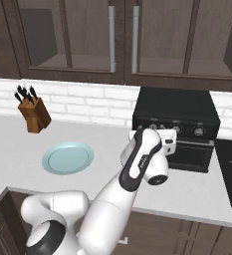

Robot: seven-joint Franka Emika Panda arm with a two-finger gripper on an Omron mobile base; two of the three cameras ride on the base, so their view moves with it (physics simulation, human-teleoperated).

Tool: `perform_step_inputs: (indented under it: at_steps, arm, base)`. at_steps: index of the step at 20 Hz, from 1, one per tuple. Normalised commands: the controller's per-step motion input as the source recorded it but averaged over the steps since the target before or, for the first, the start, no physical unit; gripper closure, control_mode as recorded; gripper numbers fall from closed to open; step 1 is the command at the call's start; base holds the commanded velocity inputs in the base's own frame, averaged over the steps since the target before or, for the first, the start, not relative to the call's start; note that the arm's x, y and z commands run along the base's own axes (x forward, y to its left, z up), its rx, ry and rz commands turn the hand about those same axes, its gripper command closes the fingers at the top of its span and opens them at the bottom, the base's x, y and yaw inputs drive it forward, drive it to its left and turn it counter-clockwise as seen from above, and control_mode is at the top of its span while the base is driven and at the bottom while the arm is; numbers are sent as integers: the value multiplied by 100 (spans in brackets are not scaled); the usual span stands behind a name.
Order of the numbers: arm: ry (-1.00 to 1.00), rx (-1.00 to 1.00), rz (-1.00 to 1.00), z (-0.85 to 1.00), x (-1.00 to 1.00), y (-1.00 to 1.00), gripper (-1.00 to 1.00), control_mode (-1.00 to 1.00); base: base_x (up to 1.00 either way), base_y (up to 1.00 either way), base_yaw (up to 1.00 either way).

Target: Pick up the kebab skewer and baguette bread, and place them inside the toaster oven. Close the toaster oven door and start by setting the timer.

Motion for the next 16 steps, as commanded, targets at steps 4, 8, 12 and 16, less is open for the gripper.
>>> perform_step_inputs:
  at_steps: [4,8,12,16]
  arm:
    - [0,0,-1,-15,12,0,-100,-100]
    - [0,0,-1,-3,22,0,-100,-100]
    - [0,0,0,-1,11,0,-100,-100]
    - [0,0,0,-2,0,-7,-100,-100]
  base:
    - [0,0,0]
    - [0,0,0]
    - [0,0,0]
    - [0,0,0]
